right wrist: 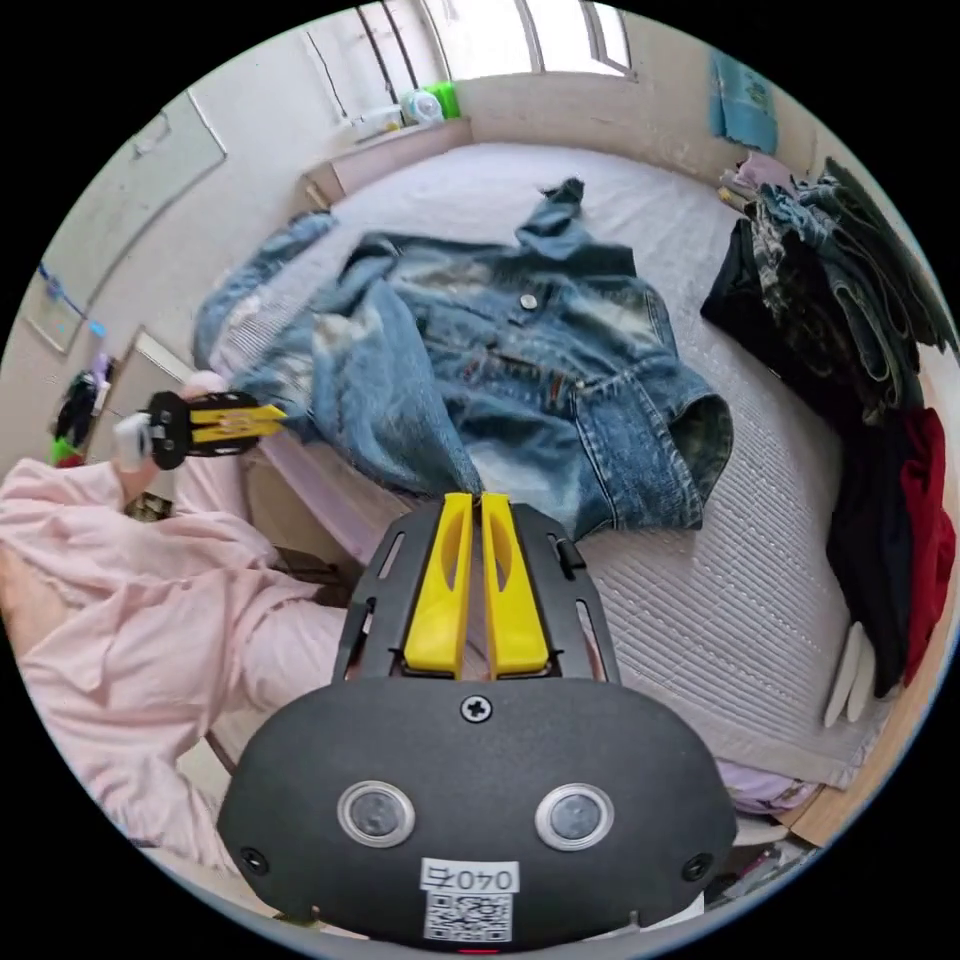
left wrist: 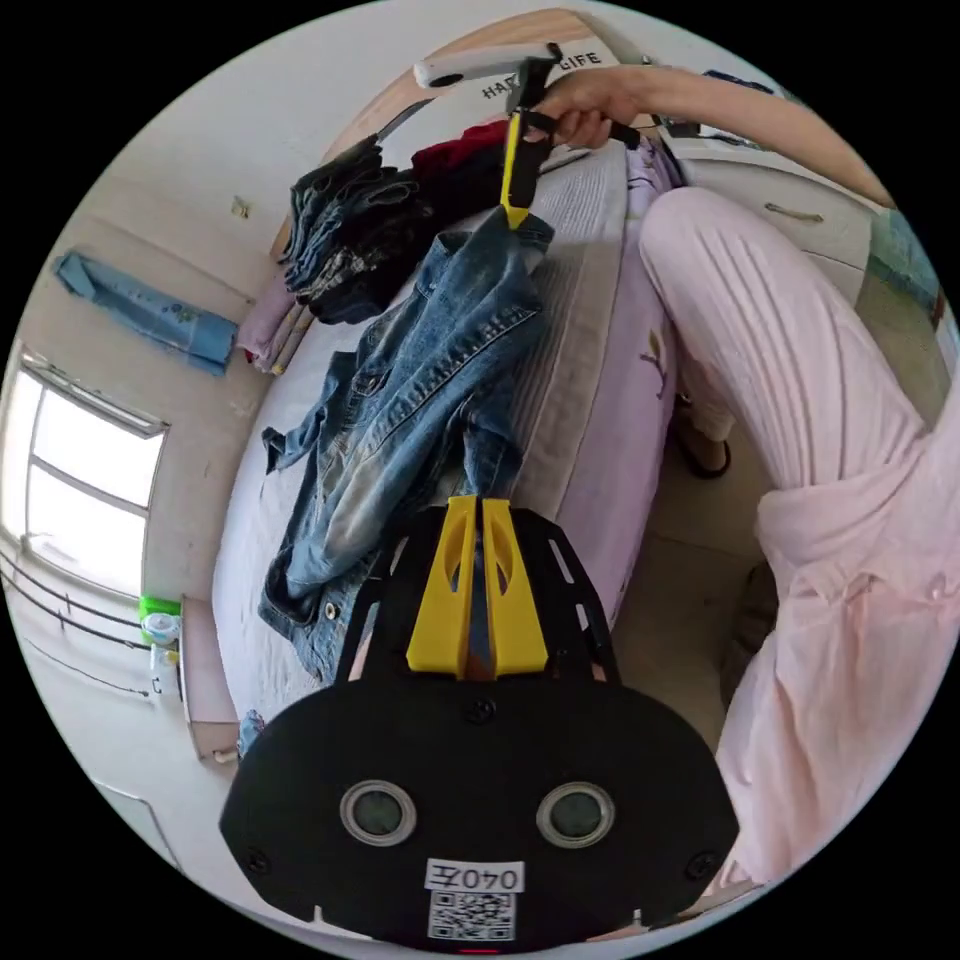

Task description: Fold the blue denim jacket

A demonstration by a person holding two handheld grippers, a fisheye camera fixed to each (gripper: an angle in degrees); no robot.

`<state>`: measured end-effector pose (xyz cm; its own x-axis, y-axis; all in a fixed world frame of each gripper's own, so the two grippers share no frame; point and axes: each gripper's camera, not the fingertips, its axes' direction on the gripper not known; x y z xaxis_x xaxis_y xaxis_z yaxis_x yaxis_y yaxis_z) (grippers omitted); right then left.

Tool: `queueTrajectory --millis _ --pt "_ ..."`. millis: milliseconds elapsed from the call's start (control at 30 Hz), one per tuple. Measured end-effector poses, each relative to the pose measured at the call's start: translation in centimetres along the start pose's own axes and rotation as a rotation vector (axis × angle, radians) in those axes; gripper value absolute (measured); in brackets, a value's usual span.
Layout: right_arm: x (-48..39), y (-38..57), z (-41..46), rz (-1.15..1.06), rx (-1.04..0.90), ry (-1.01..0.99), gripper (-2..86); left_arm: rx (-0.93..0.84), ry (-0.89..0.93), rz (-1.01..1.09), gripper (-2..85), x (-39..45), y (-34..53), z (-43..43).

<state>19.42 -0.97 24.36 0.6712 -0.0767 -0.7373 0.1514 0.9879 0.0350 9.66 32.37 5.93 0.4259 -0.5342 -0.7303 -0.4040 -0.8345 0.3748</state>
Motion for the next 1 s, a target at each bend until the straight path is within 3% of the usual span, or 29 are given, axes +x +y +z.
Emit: queueTrajectory --millis 133,267,333,433,533,600,733,867,1000 --pt "0.7 0.0 -4.1 -0.102 0.044 -0.116 -0.9 0.104 0.084 0.163 -0.8 -0.4 2.1 -4.3" --pt "4.9 -1.0 7.8 0.016 -0.359 -0.114 -0.8 -0.012 0.146 0.309 -0.9 3.7 2.2 0.8" --pt "6.5 -0.9 10.1 0.079 -0.38 -0.152 -0.5 -0.025 0.064 0.325 -0.9 5.4 2.8 2.0" --pt "7.5 -1.0 7.0 0.066 -0.296 -0.196 1.8 0.009 0.154 0.109 -0.9 2.4 3.9 -0.6" --pt "6.1 -2.1 3.0 0.012 -0.277 0.009 6.6 0.089 0.268 -0.095 -0.9 -1.6 6.6 -3.3" --pt "4.3 -4.5 1.0 -0.04 -0.131 0.027 8.5 0.135 0.309 -0.254 -0.9 -4.8 7.8 -3.8" --pt "1.7 -10.1 5.1 -0.112 -0.123 -0.034 9.0 0.161 0.358 -0.503 -1.0 -10.2 8.6 -0.8" --pt "1.5 -15.0 12.6 -0.087 -0.297 -0.025 7.6 0.34 0.219 -0.317 -1.0 -8.5 6.3 -2.9" --pt "1.8 -17.3 13.7 -0.137 -0.324 -0.105 0.0 0.213 0.237 -0.228 -0.9 -7.5 3.1 1.2"
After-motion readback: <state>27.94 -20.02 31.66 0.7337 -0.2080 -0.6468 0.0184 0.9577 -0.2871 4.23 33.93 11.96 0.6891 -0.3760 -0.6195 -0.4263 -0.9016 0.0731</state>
